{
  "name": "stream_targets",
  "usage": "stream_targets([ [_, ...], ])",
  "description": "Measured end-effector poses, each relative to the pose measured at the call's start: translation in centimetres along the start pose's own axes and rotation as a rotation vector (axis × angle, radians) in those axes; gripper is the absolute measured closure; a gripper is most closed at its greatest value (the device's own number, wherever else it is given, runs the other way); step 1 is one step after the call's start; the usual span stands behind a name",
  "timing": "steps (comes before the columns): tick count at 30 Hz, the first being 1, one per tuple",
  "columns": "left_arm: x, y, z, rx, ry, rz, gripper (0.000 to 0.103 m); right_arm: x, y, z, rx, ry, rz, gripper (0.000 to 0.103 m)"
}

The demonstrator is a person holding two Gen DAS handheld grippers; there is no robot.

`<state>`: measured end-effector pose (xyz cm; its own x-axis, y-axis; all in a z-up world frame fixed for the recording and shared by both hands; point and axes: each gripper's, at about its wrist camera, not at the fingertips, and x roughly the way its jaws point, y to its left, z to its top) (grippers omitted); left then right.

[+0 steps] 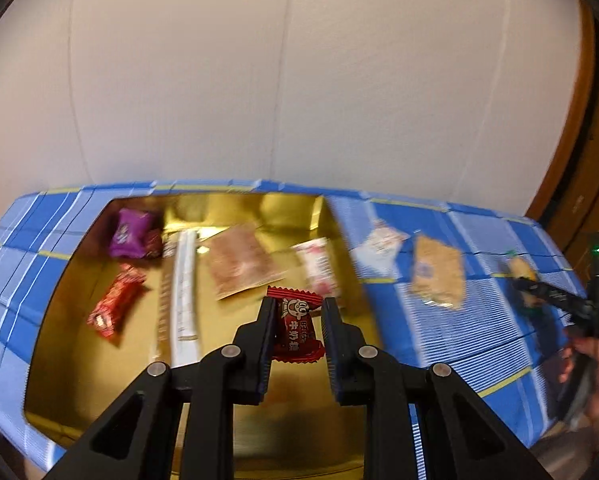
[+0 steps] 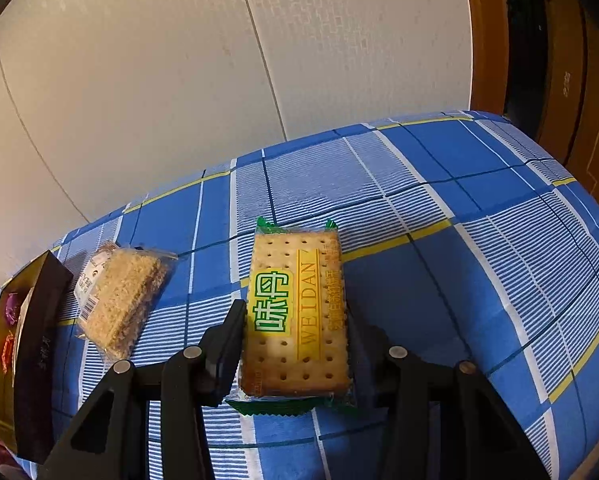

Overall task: Organize snacks
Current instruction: 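Carry the red candy into the tray and open left gripper while right gripper grasps the WEIDAN cracker pack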

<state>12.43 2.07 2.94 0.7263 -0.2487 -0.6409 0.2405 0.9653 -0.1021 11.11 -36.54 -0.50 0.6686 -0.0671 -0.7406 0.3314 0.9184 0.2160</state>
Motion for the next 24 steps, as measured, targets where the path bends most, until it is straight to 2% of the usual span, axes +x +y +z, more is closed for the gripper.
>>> stream_targets([
  [4, 1.3, 2.7, -0.4, -0.035, 0.051, 0.022, 0.080, -0.5, 0.1, -0.1, 0.010, -0.010, 0.014, 0.055],
  [10, 2.4, 5.2, -1.2, -0.084, 0.084, 0.049, 0.080, -1.1, 0.4, -0.5, 0.023, -0.019, 0.024, 0.055],
  [19, 3.8, 6.4, -1.6, -0.119, 0.127, 0.087, 0.080, -1.9, 1.5, -0.5, -0.015, -0.056, 0.005, 0.055],
  [24, 4.2, 6.9, -1.8, -0.146, 0.150, 0.100, 0.080, -2.6, 1.8, -0.7, -0.005, -0.070, 0.023, 0.055],
])
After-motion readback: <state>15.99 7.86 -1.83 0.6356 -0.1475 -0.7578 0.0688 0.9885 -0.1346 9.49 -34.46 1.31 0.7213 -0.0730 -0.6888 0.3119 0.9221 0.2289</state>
